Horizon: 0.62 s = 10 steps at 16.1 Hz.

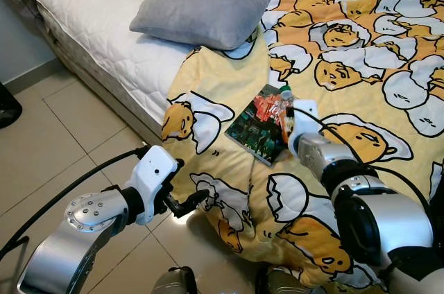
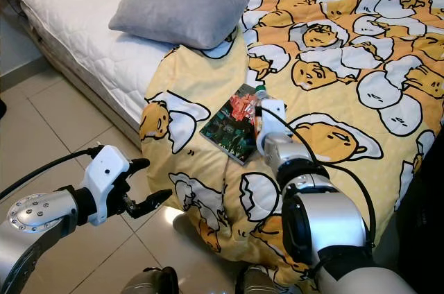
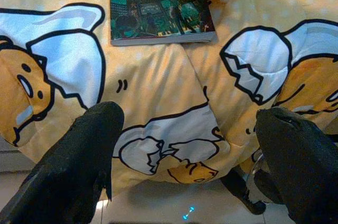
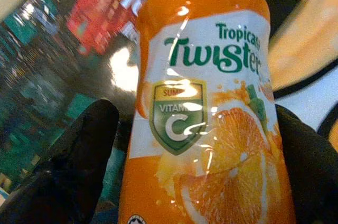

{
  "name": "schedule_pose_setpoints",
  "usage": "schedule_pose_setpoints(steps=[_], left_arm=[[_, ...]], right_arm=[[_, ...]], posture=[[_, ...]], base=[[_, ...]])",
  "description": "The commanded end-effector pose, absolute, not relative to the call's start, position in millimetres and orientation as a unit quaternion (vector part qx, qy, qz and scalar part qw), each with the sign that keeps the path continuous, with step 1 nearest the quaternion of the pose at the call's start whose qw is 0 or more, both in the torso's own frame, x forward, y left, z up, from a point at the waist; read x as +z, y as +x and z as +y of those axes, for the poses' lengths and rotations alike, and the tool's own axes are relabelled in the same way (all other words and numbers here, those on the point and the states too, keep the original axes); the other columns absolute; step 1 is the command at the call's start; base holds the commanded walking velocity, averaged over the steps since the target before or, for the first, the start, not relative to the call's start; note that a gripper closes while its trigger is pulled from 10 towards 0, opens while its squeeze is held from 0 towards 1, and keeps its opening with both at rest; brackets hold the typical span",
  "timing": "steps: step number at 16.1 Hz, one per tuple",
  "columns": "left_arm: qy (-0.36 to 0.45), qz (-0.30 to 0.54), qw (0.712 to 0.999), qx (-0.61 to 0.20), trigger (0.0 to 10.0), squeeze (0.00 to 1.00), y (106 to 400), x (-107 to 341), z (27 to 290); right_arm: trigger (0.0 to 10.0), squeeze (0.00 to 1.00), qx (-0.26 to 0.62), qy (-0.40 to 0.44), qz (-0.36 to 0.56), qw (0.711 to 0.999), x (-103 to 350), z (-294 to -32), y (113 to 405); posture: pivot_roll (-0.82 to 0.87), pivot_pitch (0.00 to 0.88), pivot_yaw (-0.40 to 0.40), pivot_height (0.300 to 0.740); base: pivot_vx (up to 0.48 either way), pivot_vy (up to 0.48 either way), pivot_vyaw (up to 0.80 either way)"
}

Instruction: Clean up the room

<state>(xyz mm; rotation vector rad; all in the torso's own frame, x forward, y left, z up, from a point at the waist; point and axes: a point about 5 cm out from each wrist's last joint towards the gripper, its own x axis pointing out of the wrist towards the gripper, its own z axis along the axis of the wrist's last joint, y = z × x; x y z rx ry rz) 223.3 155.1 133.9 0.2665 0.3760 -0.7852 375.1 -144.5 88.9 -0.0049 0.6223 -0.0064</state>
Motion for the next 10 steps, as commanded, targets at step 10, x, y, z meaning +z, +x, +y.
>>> schedule_pose_setpoints(steps=[10], left_arm=[[0.143,0.167,0.917,-0.332,10.0,0.00,232.2,128.2,151.5]], right_arm=[[0.0,0.00,0.010,0.010,0.319,0.948,81.2,-148.9,370.5]], posture=[[0.01,0.083,0.045,0.740]], base=[[0.000,0.000,0.00]])
